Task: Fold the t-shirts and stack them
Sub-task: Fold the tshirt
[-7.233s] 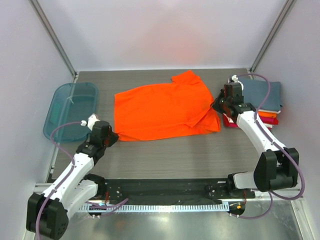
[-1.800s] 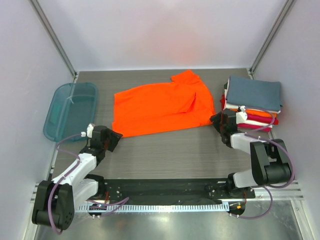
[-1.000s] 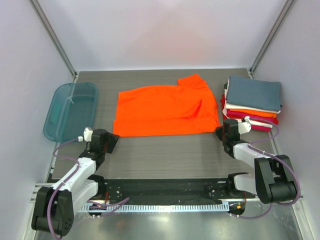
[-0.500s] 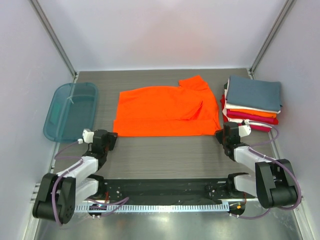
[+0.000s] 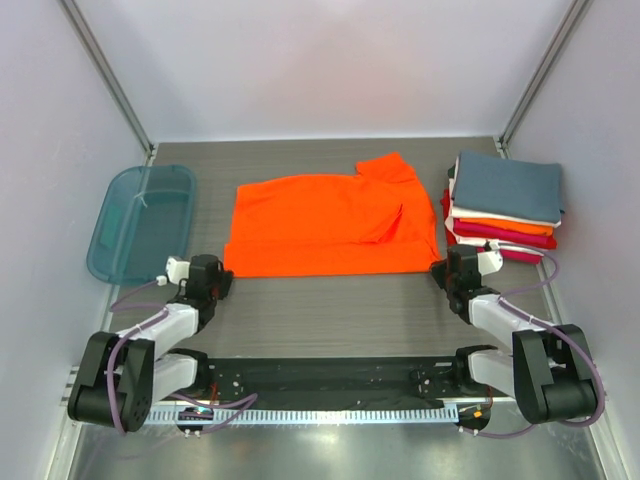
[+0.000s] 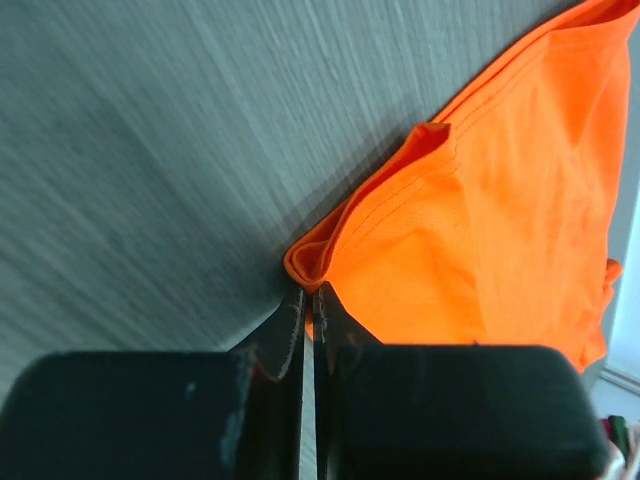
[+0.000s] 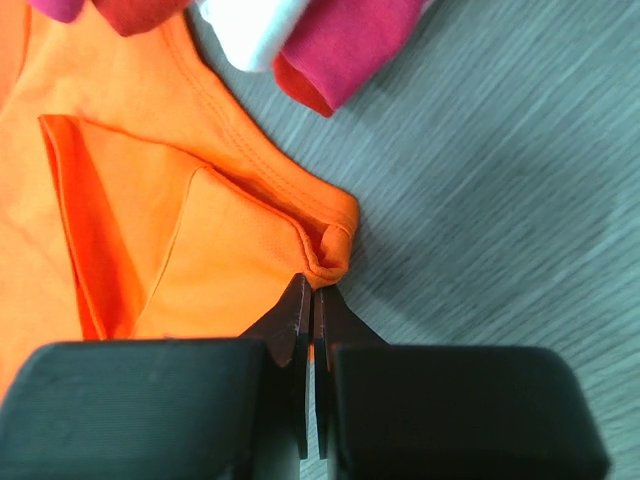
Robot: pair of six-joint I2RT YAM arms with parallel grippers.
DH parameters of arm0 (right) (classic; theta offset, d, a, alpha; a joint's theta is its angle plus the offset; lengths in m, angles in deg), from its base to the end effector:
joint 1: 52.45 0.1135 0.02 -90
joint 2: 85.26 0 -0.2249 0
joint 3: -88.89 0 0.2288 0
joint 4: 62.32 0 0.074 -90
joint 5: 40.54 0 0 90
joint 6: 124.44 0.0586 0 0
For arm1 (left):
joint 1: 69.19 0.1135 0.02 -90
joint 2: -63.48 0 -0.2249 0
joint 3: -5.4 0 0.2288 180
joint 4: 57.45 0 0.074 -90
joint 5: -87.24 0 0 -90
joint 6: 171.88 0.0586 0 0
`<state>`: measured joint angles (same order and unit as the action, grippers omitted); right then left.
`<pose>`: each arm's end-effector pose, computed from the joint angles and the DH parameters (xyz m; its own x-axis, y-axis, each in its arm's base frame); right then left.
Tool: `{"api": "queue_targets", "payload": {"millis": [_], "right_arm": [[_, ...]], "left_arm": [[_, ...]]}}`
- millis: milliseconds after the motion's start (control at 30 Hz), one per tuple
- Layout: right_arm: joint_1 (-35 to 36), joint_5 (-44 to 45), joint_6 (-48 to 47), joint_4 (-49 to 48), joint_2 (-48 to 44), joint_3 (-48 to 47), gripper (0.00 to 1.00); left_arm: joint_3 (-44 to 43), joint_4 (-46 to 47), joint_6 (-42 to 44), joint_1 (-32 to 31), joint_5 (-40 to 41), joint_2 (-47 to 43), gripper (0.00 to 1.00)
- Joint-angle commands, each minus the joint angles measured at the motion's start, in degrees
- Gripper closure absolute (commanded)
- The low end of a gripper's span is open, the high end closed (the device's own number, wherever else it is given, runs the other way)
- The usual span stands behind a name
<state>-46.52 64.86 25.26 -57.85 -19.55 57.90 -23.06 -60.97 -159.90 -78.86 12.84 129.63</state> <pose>0.2171 0.0069 0.1057 -0.2263 0.8134 -0.5359 0.5957 0.5509 0.5845 0.2079 -0.0194 0.0934 -0.0980 -0.9391 -0.3295 -0.6431 0.3124 -0.6991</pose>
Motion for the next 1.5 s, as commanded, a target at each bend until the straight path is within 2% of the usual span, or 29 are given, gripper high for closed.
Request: {"api": "queue_targets", "payload": {"millis": [0,133,233,267,367,433,533,700,867,1033,1067,1133,1167,1200,1233,1267,1300,1367,1467], "right_arm": [[0.39,2.88,0.06,1.94,-0.24,-1.87,0.99],[0.39,2.45,2.43,3.27,1.34,-6.17,0.99],[0.92,1.83,2.26,6.95,1.70,-14.24,0.99],[0.92,1.83,1.39,9.05,1.00,-18.70,0.99],[0.83,1.13,-2.64,10.22,-1.28,-24.27,0.99],[0.83,1.65,-4.59,10.39,-4.71,-24.90,0.99],[0.92,3.41,-4.42,15.48,-9.09,-21.31,0.99],[0.92,-0.01,1.10,18.64,-16.74,-6.91,0.99],[0.83,0.95,4.98,24.79,-32.27,3.46,0.99],[0.92,1.48,7.88,34.37,-44.52,6.91,0.98],[0.83,1.56,7.80,35.52,-45.84,6.91,0.96],[0.83,2.26,7.36,38.77,-48.39,6.22,0.74],[0.92,2.62,6.92,39.91,-48.66,5.08,0.60],[0.92,2.97,6.48,41.84,-48.75,4.29,0.45],[0.83,3.49,5.70,42.29,-48.49,3.58,0.42],[0.92,3.67,4.82,42.56,-48.23,1.83,0.41],[0.92,3.94,2.55,42.56,-47.87,0.95,0.40],[0.92,3.85,-0.53,41.08,-45.68,-2.12,0.40],[0.92,2.62,-8.71,37.12,-38.93,-8.17,0.44]], "left_arm": [[-2.82,-8.24,1.46,0.18,4.44,-2.78,1.00],[-6.86,-13.68,2.52,0.27,5.67,-5.15,1.00],[-12.74,-19.38,4.45,1.06,7.08,-7.08,1.00],[-16.15,-21.07,5.93,2.19,7.17,-8.57,1.00],[-21.79,-26.96,8.75,4.13,6.29,-11.90,1.00],[-22.86,-29.60,9.29,5.19,5.24,-13.67,1.00],[-19.72,-29.35,8.68,5.28,2.26,-17.10,1.00],[-7.15,-29.61,5.51,5.28,0.32,-24.73,1.00],[0.67,-36.37,4.63,5.28,-1.53,-33.96,1.00],[4.29,-45.23,3.49,5.28,-1.89,-44.77,1.00],[4.64,-46.56,3.40,5.19,-1.62,-48.19,1.00],[4.56,-50.07,3.40,5.19,-0.66,-51.63,0.98],[4.03,-51.13,3.49,5.19,-0.48,-54.43,0.79],[3.42,-52.28,3.57,5.19,-0.13,-55.59,0.71],[2.11,-54.29,3.66,5.19,0.22,-56.39,0.60],[1.22,-55.09,3.92,5.19,0.31,-57.09,0.37],[0.26,-55.62,5.49,5.28,0.40,-57.45,0.26],[-3.34,-55.10,7.70,5.19,-0.30,-56.31,0.13],[-7.47,-51.24,11.83,5.19,-2.93,-50.52,0.12]]}}
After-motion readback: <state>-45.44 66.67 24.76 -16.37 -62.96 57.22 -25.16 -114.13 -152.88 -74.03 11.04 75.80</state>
